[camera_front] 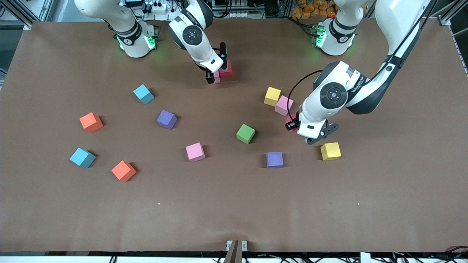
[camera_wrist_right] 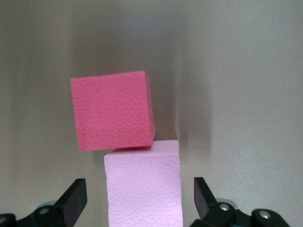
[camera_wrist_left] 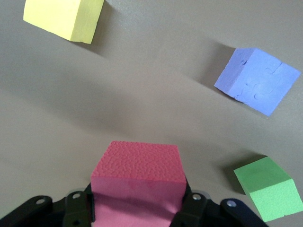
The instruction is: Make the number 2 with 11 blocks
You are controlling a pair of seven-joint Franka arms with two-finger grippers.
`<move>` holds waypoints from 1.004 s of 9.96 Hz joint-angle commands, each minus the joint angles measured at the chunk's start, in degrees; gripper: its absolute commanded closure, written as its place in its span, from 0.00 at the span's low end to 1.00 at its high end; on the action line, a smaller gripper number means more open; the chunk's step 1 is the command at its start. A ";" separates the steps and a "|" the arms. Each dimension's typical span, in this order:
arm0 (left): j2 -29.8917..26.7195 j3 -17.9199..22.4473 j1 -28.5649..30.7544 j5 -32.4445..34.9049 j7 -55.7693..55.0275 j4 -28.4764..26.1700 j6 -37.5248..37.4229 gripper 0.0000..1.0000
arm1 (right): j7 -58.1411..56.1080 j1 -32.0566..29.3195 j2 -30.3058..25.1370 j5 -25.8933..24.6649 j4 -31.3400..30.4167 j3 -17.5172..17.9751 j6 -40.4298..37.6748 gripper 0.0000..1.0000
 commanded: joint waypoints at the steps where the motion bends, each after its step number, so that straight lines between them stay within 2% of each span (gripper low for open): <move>1: -0.79 -1.31 0.29 -1.53 -0.24 -0.73 -0.69 1.00 | -1.40 -2.78 -8.18 1.77 -0.88 -0.37 -7.80 0.00; 3: -1.41 -4.11 0.64 -2.32 -3.03 -2.30 -0.78 1.00 | -1.83 -9.88 -15.92 0.64 -0.35 -0.54 -18.53 0.00; 4: -1.41 -5.78 0.55 -2.32 -5.84 -3.01 -0.95 1.00 | -4.01 -15.49 -18.65 -0.33 -0.35 -0.54 -22.84 0.00; 6: -2.11 -10.69 0.64 -2.32 -8.66 -5.81 -0.96 1.00 | -8.06 -28.92 -20.60 -4.88 1.83 -0.46 -23.50 0.00; 8: -2.38 -17.19 0.55 -2.32 -12.53 -9.50 -0.78 1.00 | -13.59 -39.83 -20.70 -5.87 6.66 -0.54 -23.94 0.00; 10: -1.77 -19.85 -2.15 -2.23 -16.90 -12.23 1.58 1.00 | -15.28 -48.81 -20.53 -6.14 6.95 -0.46 -25.60 0.00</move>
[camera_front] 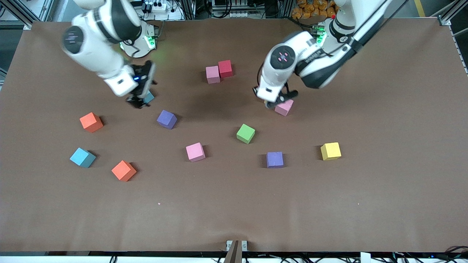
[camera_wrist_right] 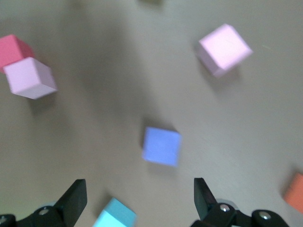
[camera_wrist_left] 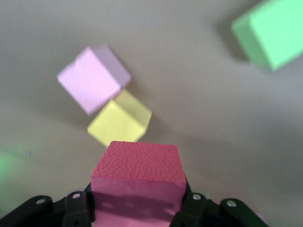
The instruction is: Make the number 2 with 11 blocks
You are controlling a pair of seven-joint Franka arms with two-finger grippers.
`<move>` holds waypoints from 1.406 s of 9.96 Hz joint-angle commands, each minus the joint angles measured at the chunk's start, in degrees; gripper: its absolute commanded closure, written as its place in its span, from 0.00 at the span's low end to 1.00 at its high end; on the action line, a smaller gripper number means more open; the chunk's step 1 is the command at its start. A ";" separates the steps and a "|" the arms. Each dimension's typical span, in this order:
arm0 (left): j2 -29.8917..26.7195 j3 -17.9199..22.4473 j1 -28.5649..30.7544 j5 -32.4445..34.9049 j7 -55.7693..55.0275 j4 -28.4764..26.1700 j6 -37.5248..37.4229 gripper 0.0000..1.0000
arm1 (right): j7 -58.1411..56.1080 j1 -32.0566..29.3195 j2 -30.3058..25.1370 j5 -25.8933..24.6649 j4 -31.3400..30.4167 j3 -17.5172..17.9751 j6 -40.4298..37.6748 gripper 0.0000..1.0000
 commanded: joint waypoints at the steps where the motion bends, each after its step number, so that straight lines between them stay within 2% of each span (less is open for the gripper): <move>1: -0.68 -1.07 -3.50 -1.41 -7.20 -2.85 2.19 1.00 | -1.09 -9.51 0.33 -0.52 0.01 1.09 -2.84 0.00; 3: -0.67 -1.07 -8.42 -1.07 -15.46 -6.52 4.90 1.00 | -0.48 -16.99 2.96 -0.52 1.49 1.09 -1.71 0.00; 4: -0.84 -0.99 -11.06 -0.54 -23.69 -8.64 9.27 1.00 | 1.44 -19.03 6.02 -0.52 5.42 1.09 -1.71 0.00; 6: -0.32 -0.55 -11.62 0.08 -38.20 -9.10 12.99 1.00 | 5.66 -20.53 15.40 -1.13 14.82 1.09 -1.88 0.00; 8: -0.49 0.24 -11.61 0.17 -51.84 -8.83 14.85 1.00 | 7.77 -20.10 21.84 -2.62 19.51 1.09 2.13 0.00; 9: -0.67 0.86 -11.61 0.17 -56.34 -8.66 14.94 1.00 | 10.22 -19.58 23.43 -4.20 19.43 1.09 6.51 0.00; 10: -0.50 1.73 -11.61 0.17 -60.56 -8.66 15.81 1.00 | 12.33 -18.36 24.84 -6.47 19.43 1.09 8.03 0.00; 14: -0.32 2.61 -11.53 0.17 -78.59 -9.09 16.26 1.00 | 14.11 -16.32 28.10 -10.36 18.21 1.09 12.16 0.00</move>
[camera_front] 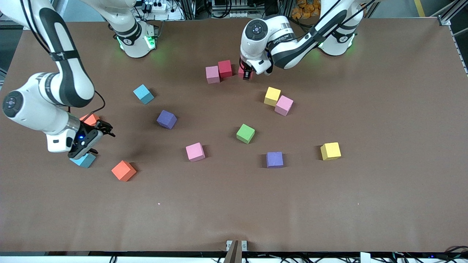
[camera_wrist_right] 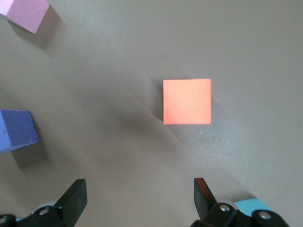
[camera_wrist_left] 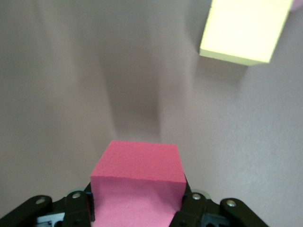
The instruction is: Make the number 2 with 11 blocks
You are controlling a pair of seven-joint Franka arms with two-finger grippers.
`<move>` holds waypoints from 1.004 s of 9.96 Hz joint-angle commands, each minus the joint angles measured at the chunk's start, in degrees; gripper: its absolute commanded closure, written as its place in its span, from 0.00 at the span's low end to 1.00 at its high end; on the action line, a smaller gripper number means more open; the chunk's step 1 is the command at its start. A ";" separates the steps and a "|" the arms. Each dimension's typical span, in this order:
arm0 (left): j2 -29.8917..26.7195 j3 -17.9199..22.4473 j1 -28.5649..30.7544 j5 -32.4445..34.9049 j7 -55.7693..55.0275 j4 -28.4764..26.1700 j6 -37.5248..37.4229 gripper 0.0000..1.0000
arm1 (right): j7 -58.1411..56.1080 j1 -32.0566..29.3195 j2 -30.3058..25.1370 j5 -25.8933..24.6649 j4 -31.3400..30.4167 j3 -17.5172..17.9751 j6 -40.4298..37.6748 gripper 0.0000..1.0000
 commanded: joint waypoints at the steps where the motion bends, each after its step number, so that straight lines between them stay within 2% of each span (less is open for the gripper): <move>1: -0.25 0.53 -0.21 0.15 -7.79 -1.04 1.56 1.00 | 1.24 -0.21 3.20 -2.18 0.00 0.14 4.36 0.00; 4: -0.07 0.62 -1.96 0.15 -13.61 -4.38 7.00 1.00 | 1.24 0.66 8.12 -3.85 4.20 0.14 10.18 0.00; 6: 1.24 1.15 -3.18 0.24 -15.45 -4.65 9.55 1.00 | 1.32 0.84 12.69 -4.12 9.38 0.06 10.10 0.00; 8: 1.34 7.44 -9.92 0.42 -17.65 -4.22 11.31 1.00 | 1.41 0.84 13.94 -5.34 10.72 -0.03 10.10 0.00; 10: 1.95 15.52 -18.18 0.42 -19.76 -3.69 12.98 1.00 | 2.19 0.92 14.90 -5.79 11.24 -0.82 10.19 0.00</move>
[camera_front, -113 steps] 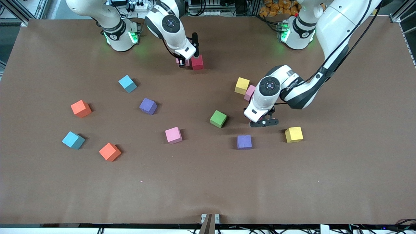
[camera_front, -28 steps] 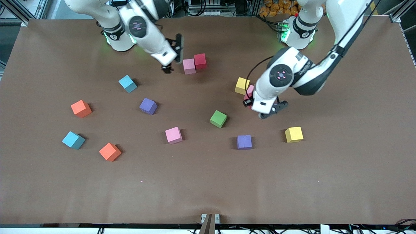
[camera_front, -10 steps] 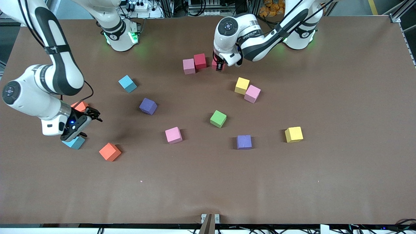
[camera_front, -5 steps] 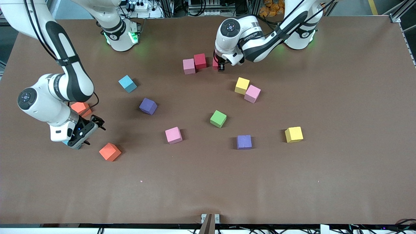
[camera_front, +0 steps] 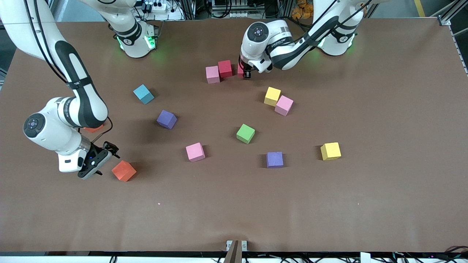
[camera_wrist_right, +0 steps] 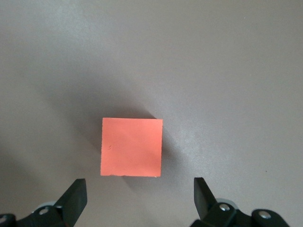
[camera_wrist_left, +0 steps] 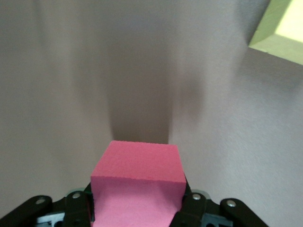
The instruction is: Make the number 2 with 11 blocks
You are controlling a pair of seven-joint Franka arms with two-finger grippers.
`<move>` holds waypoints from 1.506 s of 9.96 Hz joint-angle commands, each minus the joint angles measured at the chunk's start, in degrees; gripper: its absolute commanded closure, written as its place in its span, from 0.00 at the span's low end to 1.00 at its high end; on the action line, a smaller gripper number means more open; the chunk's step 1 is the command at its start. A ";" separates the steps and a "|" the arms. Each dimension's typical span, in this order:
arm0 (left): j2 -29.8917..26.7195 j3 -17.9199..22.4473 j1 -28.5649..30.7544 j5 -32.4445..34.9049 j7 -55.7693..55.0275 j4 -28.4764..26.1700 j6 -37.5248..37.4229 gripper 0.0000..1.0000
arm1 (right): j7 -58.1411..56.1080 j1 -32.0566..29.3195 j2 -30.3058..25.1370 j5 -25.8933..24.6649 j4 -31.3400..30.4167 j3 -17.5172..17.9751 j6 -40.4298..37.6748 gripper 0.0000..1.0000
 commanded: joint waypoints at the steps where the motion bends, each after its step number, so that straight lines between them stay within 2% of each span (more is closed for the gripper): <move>1: 0.98 7.32 -9.03 0.95 -13.83 1.50 1.46 1.00 | 3.10 0.69 2.45 -1.53 1.93 -0.74 -0.12 0.00; 4: 1.78 7.70 -9.85 0.95 -13.74 2.38 1.38 1.00 | 6.17 1.39 3.42 -3.11 3.51 -0.66 -0.12 0.00; 8: 2.13 7.70 -10.91 0.86 -13.83 4.05 1.37 1.00 | 7.51 3.76 9.82 -3.20 9.39 -0.74 0.14 0.00; 13: 5.99 7.88 -12.13 0.69 -14.36 8.36 0.50 1.00 | 7.86 3.59 10.63 -3.55 9.49 -0.83 0.23 0.00; 15: 7.13 9.97 -13.80 0.69 -14.45 10.46 0.06 1.00 | 9.53 3.50 10.54 -3.64 9.23 -0.83 -0.03 0.30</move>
